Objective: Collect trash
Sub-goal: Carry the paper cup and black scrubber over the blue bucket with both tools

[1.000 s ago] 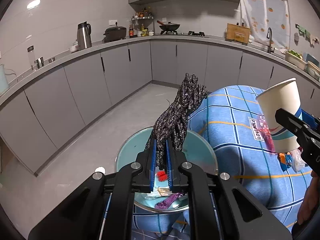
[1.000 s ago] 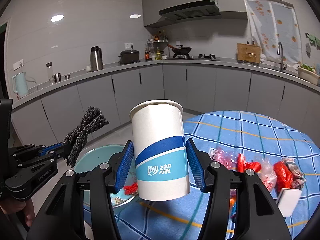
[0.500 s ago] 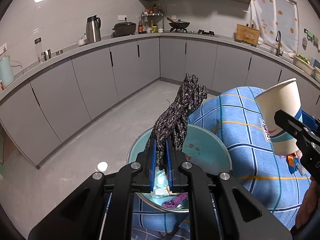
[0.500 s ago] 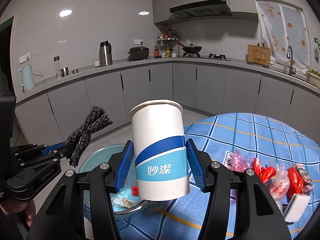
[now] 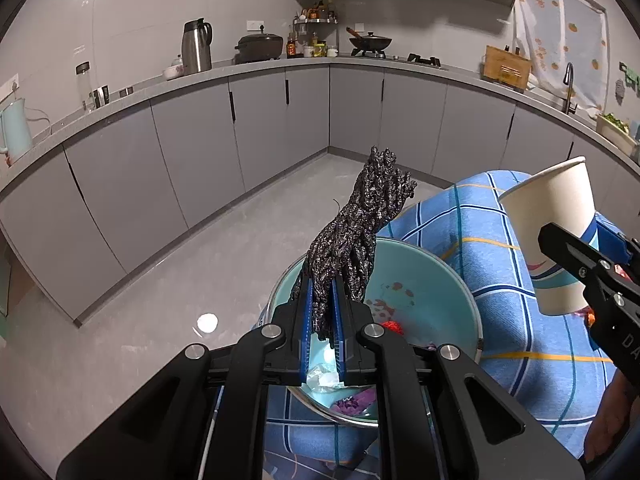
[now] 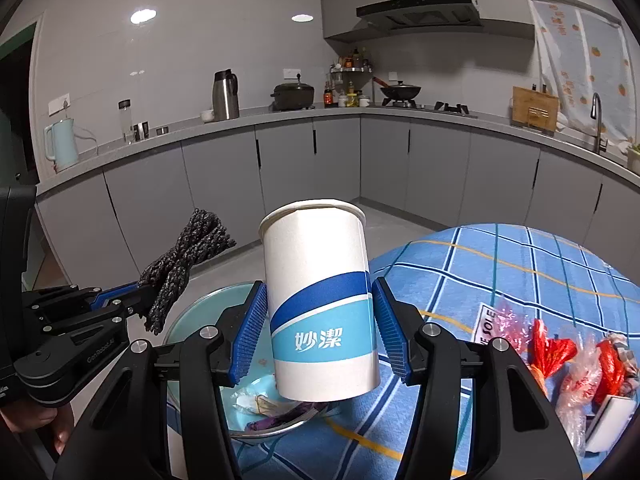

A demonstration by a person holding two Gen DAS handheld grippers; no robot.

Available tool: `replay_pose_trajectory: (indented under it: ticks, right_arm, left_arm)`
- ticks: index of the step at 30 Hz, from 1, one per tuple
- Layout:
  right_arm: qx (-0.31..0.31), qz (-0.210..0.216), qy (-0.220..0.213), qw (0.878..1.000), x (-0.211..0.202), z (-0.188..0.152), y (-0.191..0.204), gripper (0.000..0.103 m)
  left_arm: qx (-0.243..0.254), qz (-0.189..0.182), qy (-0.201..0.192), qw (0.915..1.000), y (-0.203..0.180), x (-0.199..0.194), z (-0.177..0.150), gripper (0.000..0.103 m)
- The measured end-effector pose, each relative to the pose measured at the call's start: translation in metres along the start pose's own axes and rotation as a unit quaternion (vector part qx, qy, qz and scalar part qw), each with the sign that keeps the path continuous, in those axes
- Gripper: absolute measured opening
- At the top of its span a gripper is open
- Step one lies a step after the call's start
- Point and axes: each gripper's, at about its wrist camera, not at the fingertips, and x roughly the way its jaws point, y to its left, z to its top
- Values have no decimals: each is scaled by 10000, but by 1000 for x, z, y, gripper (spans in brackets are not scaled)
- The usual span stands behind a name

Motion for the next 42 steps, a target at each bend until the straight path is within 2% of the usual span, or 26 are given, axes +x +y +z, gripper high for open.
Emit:
replay_pose_trajectory:
  ticks: [28, 40, 42]
  right_arm:
    - [-208, 287, 568, 9978, 57, -23, 17, 54]
    - [-288, 391, 707, 9963, 71, -33, 18, 57]
    - [-249, 430, 731, 9961, 73, -35, 15, 59]
  left_arm:
    - [-54, -29, 496, 9987, 7, 42, -16, 11]
    - [-93, -84, 524, 9985, 12, 47, -18, 14]
    - [-89, -108, 522, 9985, 12, 48, -18, 18]
